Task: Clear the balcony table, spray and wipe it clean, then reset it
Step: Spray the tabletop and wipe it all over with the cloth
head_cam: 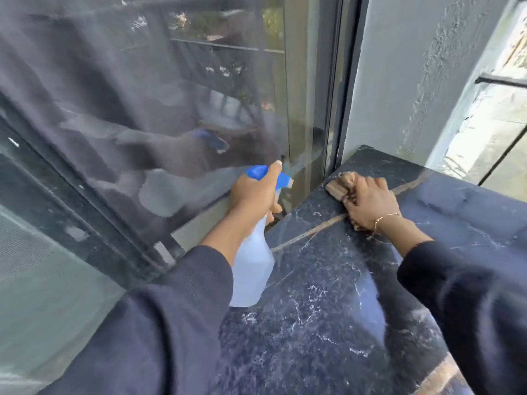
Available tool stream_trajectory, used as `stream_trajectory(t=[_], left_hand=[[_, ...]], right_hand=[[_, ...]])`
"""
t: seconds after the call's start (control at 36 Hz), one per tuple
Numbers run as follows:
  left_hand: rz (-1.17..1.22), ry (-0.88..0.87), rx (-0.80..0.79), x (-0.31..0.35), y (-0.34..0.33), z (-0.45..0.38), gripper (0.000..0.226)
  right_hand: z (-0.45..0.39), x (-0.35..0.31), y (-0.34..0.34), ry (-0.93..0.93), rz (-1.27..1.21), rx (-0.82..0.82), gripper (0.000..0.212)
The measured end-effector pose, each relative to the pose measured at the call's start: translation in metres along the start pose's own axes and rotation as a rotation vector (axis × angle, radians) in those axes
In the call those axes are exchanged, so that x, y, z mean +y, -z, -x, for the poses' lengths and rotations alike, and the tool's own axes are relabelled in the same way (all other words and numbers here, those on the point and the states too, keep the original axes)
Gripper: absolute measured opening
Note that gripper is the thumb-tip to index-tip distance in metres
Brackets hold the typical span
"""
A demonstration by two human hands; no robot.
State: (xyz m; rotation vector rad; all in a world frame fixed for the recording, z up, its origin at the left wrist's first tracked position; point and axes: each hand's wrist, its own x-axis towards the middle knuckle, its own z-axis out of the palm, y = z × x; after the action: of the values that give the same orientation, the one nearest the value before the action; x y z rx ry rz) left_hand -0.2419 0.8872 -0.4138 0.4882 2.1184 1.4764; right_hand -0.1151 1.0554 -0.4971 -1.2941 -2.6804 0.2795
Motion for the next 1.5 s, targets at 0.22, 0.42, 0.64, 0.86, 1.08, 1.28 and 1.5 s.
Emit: stream_trajectory(t=[0.22, 0.42, 0.64, 0.86, 1.08, 1.28, 1.5], left_hand=[[-0.11, 0.003, -0.014, -0.014, 0.029, 0.022, 0.035], [-0.147, -0.003, 0.017, -0.031, 0.044, 0.037, 0.041], [-0.169, 0.037, 0.107, -0.039, 0.051, 0.042, 0.037], [-0.182, 0.058, 0.175, -0.041, 0.056, 0.045, 0.036], [-0.132, 0.09, 0.214, -0.04, 0.068, 0.045, 0.035], [-0.042, 0.078, 0.243, -0.044, 0.072, 0.043, 0.033], [-0.036, 0.062, 0.214, -0.047, 0.064, 0.042, 0.034]], right_hand=[[0.014, -0.014, 0.006, -0.06, 0.003, 0.0, 0.051], [0.038, -0.019, 0.005, -0.064, 0.008, 0.001, 0.055], [0.047, -0.022, 0.006, -0.084, -0.001, -0.009, 0.058], [0.045, -0.02, 0.003, -0.09, 0.009, 0.0, 0.059], [0.044, -0.018, 0.001, -0.098, 0.01, 0.009, 0.054], [0.019, -0.031, 0.001, -0.103, 0.029, 0.006, 0.051], [0.046, -0.099, -0.026, 0.261, 0.011, -0.036, 0.06]])
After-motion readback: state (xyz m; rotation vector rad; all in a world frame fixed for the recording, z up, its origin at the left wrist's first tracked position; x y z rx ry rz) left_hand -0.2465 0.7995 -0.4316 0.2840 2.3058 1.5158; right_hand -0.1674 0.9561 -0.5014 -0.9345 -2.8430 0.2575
